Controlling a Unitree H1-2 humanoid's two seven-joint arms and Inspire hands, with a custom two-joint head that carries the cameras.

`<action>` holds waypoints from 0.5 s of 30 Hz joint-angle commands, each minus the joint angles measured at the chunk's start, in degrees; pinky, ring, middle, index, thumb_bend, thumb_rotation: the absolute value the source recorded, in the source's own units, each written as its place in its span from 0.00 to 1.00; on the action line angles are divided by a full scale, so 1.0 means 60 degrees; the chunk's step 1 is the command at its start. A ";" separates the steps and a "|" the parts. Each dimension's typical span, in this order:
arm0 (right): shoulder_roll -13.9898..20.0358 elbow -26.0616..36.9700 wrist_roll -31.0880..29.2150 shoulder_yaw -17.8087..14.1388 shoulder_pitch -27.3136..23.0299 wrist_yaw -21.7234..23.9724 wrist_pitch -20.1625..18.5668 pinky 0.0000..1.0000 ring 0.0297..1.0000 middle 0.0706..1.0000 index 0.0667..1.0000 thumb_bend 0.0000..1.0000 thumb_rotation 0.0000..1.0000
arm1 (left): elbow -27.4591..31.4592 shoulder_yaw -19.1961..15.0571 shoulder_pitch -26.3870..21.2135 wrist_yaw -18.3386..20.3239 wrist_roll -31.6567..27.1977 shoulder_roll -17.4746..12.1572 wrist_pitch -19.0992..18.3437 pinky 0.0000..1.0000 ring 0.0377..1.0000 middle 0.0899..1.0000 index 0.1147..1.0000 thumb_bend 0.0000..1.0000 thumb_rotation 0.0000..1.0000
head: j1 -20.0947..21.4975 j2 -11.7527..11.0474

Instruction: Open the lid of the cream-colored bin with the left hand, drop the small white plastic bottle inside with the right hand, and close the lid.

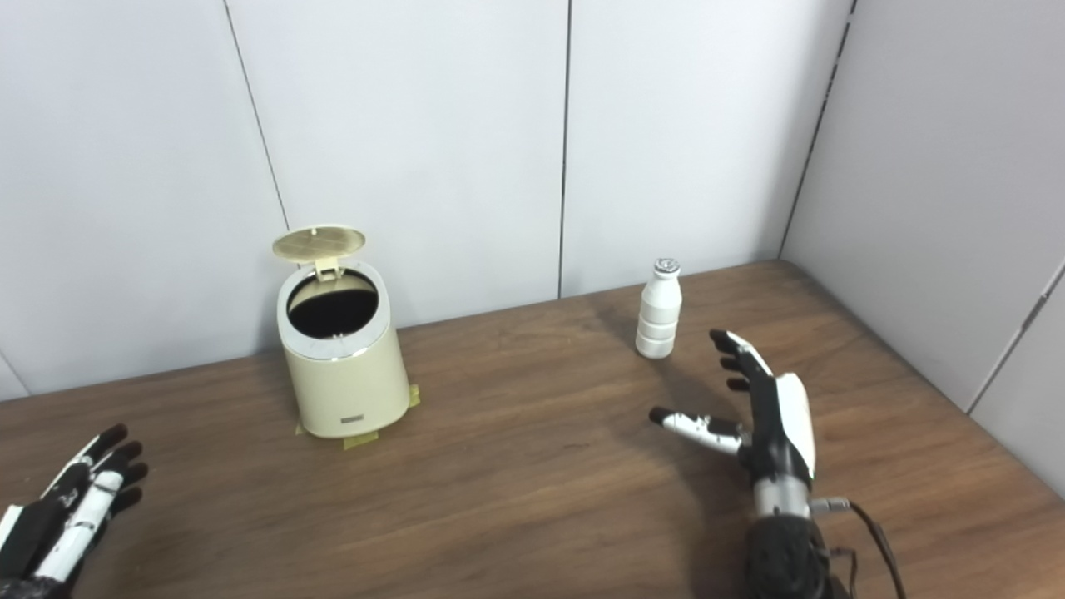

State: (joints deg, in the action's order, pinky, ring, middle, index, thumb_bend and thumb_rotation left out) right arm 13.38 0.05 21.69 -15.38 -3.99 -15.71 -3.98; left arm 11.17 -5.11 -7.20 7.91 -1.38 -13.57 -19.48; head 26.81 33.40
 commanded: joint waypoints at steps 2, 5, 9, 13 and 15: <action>0.0485 -0.0007 0.0274 -0.0019 -0.0613 -0.0196 -0.0122 0.67 0.77 0.80 0.80 0.91 0.25 | 0.0521 0.0072 -0.0197 0.0000 0.0185 -0.0261 -0.0013 0.92 0.90 0.90 0.95 0.29 0.65 | -0.0014 0.0002; 0.0725 -0.0207 0.0099 -0.0043 -0.0912 -0.0009 -0.0351 0.65 0.77 0.81 0.81 0.91 0.25 | 0.0625 0.0153 -0.0181 -0.0001 0.0294 -0.0341 -0.0078 0.93 0.91 0.90 0.95 0.27 0.65 | -0.0022 0.0006; 0.0963 -0.0337 -0.0118 -0.0098 -0.1318 0.0157 -0.0816 0.70 0.78 0.82 0.83 0.92 0.27 | 0.0777 0.0150 -0.0156 0.0022 0.0252 -0.0382 -0.0205 0.91 0.91 0.90 0.94 0.28 0.62 | -0.0024 0.0055; 0.1177 -0.0413 -0.0241 -0.0079 -0.1752 0.0270 -0.1228 0.66 0.77 0.84 0.83 0.88 0.12 | 0.0934 0.0132 -0.0144 -0.0004 0.0244 -0.0382 -0.0395 0.89 0.89 0.89 0.94 0.28 0.62 | -0.0010 0.0082; 0.1314 -0.0563 -0.0218 -0.0034 -0.1960 0.0280 -0.1307 0.54 0.68 0.84 0.83 0.88 0.10 | 0.1009 0.0134 -0.0142 0.0006 0.0223 -0.0386 -0.0478 0.89 0.89 0.90 0.94 0.27 0.59 | -0.0009 0.0082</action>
State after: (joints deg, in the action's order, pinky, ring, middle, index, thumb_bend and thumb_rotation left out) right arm 19.11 -3.83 20.29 -15.30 -12.85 -13.81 -12.17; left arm 15.20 -4.05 -6.40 7.91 -0.06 -15.05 -22.46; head 26.72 33.84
